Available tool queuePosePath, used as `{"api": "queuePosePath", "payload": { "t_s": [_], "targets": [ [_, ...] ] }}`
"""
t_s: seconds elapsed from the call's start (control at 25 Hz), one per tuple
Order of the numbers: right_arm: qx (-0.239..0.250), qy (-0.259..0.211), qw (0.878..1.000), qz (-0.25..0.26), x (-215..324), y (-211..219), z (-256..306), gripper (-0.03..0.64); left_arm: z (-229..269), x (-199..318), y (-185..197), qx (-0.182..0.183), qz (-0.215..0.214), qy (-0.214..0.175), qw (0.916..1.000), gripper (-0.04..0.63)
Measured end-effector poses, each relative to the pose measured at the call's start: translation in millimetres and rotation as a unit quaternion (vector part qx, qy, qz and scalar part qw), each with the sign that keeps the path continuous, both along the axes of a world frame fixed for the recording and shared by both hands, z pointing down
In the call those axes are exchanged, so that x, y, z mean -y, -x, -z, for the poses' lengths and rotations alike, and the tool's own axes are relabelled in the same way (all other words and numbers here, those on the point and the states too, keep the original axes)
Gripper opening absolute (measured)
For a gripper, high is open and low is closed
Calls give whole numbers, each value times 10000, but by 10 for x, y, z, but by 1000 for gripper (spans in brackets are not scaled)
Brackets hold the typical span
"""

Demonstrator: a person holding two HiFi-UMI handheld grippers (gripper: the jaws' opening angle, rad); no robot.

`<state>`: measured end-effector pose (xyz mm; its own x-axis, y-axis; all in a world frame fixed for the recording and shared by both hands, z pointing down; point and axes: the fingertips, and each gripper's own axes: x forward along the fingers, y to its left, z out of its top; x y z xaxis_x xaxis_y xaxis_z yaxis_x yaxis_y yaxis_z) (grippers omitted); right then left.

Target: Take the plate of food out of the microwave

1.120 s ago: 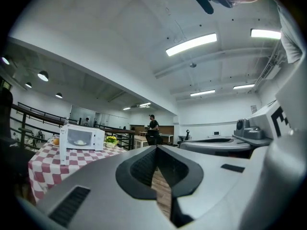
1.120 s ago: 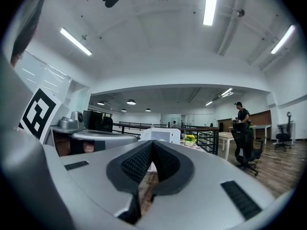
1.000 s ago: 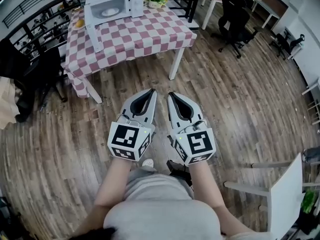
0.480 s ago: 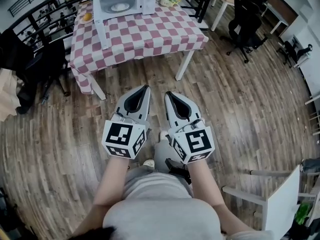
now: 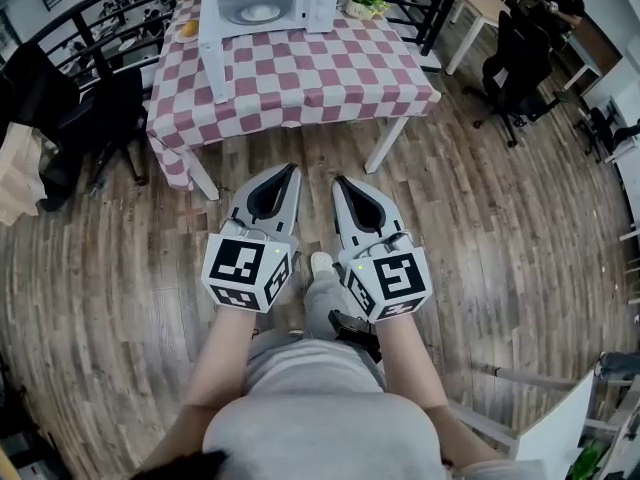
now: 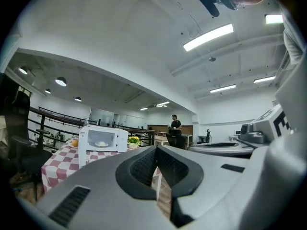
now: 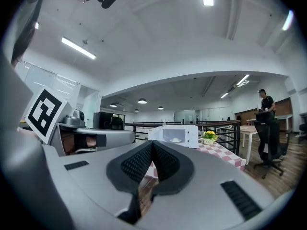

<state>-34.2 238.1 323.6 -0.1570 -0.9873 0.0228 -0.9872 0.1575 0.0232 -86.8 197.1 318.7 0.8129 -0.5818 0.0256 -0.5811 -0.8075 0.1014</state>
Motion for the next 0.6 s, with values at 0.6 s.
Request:
{"api": "queuePosePath", "payload": {
  "t_s": [0.6],
  "targets": [
    [-60, 71, 9983, 569, 1115, -613, 5, 25, -56, 1038, -586, 24, 556, 109, 9984, 3]
  ]
}}
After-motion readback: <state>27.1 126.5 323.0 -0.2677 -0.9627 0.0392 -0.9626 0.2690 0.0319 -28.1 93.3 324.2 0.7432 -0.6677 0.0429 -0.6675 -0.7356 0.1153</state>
